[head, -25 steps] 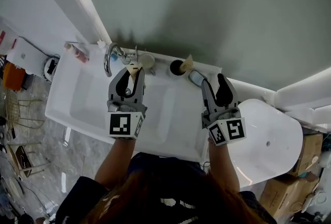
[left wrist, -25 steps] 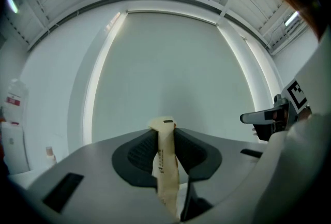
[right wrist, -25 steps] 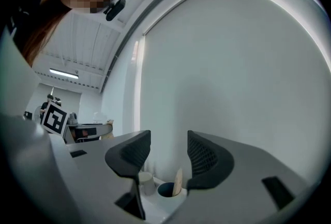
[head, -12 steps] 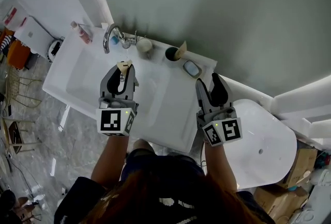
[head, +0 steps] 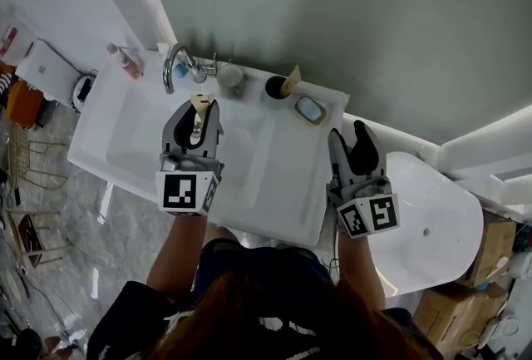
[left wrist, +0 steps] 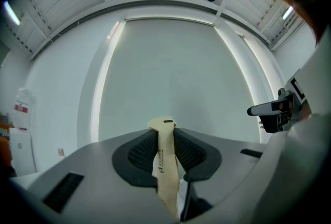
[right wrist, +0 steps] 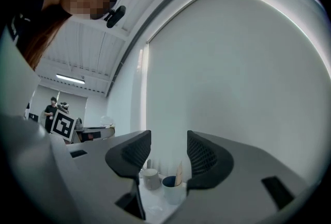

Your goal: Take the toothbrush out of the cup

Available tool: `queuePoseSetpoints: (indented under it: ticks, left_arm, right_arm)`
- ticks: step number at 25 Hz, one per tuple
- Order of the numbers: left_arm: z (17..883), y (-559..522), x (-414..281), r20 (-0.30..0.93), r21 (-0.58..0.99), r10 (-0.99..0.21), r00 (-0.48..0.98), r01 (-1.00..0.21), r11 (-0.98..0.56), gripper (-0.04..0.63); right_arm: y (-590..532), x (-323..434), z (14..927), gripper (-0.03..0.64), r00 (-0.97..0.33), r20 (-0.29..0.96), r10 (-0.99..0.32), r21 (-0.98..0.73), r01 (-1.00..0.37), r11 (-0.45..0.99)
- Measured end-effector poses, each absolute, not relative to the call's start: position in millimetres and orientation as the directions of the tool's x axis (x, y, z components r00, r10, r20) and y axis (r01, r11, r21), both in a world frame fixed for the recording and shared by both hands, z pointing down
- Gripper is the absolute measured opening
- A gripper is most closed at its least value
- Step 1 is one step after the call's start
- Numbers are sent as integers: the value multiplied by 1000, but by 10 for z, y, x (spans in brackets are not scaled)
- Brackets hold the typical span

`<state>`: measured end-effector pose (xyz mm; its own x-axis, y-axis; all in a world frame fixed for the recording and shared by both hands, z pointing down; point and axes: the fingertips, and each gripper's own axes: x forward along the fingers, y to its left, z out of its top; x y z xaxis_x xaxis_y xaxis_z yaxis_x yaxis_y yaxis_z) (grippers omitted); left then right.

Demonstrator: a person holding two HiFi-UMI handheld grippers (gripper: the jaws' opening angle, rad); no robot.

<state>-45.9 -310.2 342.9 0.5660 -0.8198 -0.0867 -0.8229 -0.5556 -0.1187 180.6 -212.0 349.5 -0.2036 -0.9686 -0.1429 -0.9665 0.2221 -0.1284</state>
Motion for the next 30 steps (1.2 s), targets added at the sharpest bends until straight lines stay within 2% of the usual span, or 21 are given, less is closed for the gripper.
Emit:
queuePoseSetpoints:
  ticks: [7,14,22,30]
  left_arm:
    - [3521,-3760,-775,-72,-102,-672,737,-675,-730,103]
    - [3558,-4028,-877,-64,-63,-463,884,-467,-882,100]
    - [3627,-4049,-905,-65,-24,-385,921,-387,-922,100]
    - [3657,-4010,-913,-62,-23,-424,904,-426,-904,98]
  right_arm:
    - [-2454,1340,3742,218,1,-96,-995,-131,-991,11]
    - [-2455,758,3828,218,205,-60,-977,-132,-972,-196]
    - [-2402,406,3865,218,259,-20,-966,-111,-960,-255]
    - [-2414,465,3956,218,224,0,-975,-121,-967,-223]
